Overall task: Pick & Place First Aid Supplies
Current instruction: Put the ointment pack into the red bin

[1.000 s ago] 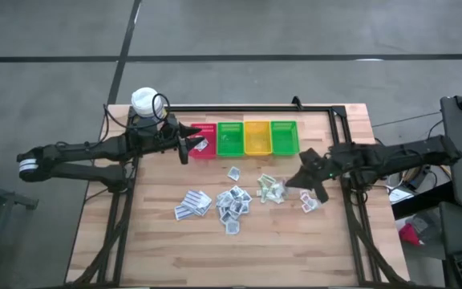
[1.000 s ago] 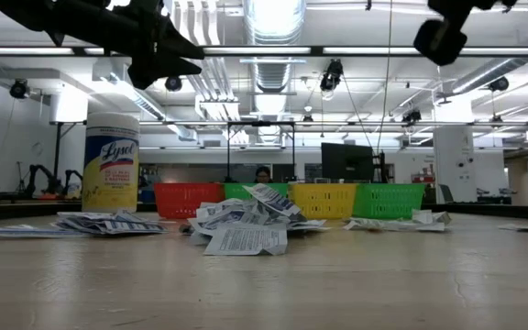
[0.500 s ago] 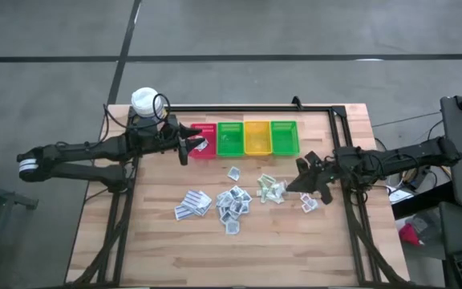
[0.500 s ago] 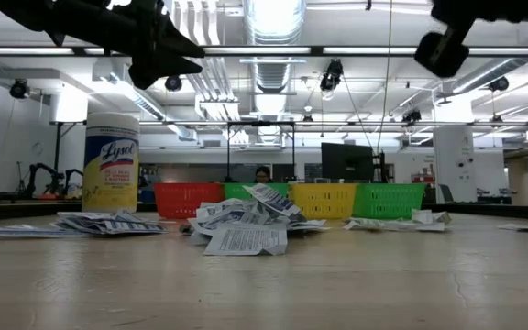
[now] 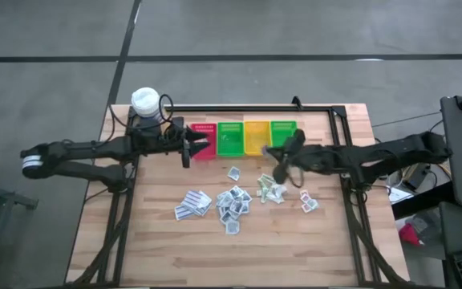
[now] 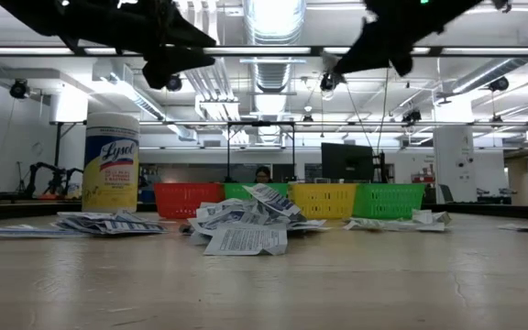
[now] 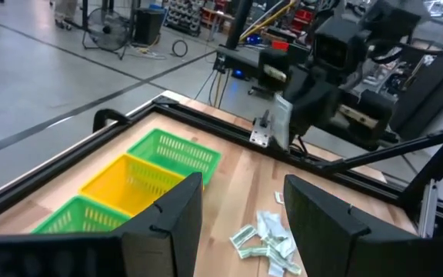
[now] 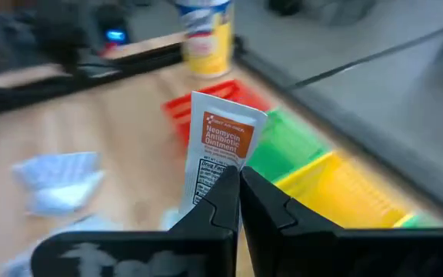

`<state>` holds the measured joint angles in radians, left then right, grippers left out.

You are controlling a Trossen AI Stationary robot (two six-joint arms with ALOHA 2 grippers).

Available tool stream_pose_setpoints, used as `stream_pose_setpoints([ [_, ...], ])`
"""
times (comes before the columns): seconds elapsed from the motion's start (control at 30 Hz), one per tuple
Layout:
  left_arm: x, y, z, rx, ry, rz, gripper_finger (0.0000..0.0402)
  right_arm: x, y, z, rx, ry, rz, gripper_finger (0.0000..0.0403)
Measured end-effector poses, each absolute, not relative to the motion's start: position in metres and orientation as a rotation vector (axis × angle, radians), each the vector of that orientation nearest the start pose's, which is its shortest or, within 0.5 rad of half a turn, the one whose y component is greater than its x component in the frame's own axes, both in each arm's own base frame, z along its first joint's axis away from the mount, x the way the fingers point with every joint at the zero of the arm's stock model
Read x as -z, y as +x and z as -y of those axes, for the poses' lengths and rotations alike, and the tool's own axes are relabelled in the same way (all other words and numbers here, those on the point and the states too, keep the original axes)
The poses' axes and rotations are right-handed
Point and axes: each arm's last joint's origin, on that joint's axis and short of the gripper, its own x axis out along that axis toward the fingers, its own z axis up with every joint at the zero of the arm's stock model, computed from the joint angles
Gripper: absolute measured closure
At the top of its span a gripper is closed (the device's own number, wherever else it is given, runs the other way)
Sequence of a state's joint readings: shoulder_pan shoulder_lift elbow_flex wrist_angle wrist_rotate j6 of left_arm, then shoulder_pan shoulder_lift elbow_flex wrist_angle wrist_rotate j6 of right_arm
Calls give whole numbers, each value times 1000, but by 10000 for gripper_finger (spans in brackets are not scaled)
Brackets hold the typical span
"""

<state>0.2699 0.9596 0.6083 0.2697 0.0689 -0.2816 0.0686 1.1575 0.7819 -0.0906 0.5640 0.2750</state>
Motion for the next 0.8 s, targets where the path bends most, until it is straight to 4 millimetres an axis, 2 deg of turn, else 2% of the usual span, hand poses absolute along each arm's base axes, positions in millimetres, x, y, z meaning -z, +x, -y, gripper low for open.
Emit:
stream_pose_setpoints([
  [0.13, -281, 214, -57, -212, -294, -54, 225, -272, 280, 9, 604, -22, -443, 394],
  [0.5, -269, 230, -62, -220, -300, -92, 225, -281, 368, 23, 599, -223, -512, 394],
  [0.63, -264, 234, -63, -229, -300, -110, 225, -282, 389, 23, 585, -272, -524, 394],
  [0.8, -261, 236, -64, -239, -301, -122, 225, -287, 402, 23, 573, -289, -527, 394],
])
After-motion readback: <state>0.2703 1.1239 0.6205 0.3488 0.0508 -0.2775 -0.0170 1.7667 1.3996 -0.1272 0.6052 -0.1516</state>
